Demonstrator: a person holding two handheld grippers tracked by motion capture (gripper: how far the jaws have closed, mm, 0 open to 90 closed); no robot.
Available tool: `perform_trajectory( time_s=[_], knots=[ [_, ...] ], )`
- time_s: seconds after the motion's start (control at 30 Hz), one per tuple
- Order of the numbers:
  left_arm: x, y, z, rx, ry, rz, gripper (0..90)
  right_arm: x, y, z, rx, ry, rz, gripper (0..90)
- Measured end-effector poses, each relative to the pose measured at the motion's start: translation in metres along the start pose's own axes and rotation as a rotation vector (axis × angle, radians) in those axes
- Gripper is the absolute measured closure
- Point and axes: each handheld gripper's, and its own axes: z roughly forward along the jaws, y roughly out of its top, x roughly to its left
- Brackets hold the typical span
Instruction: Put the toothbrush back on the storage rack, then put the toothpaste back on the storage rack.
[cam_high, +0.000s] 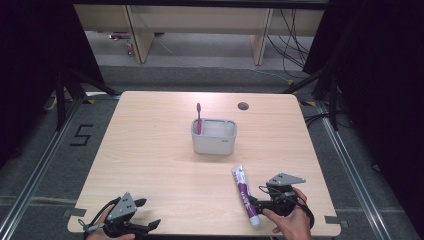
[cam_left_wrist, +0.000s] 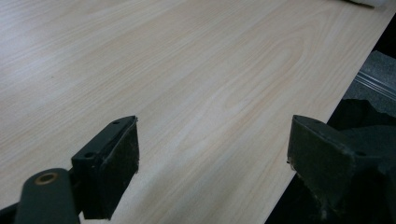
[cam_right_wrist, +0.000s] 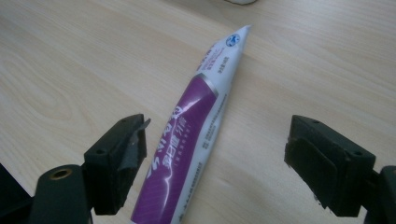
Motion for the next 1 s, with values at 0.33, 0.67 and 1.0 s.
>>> perform_trajectory(
  time_s=[0.33, 0.67, 1.0],
  knots=[
    [-0.002, -0.01, -0.01, 0.002, 0.022, -0.005, 16.0, 0.001, 0.004, 0.003, 0.02, -0.015, 0.009, 17.3],
    [-0.004, -0.011, -0.01, 0.013, 0.01, 0.01, 16.0, 0.005, 0.012, 0.012, 0.052, -0.006, -0.022, 16.7],
    [-0.005, -0.01, -0.011, 0.012, 0.024, 0.021, 16.0, 0.009, 0.021, 0.022, 0.101, 0.017, -0.086, 21.0]
  ],
)
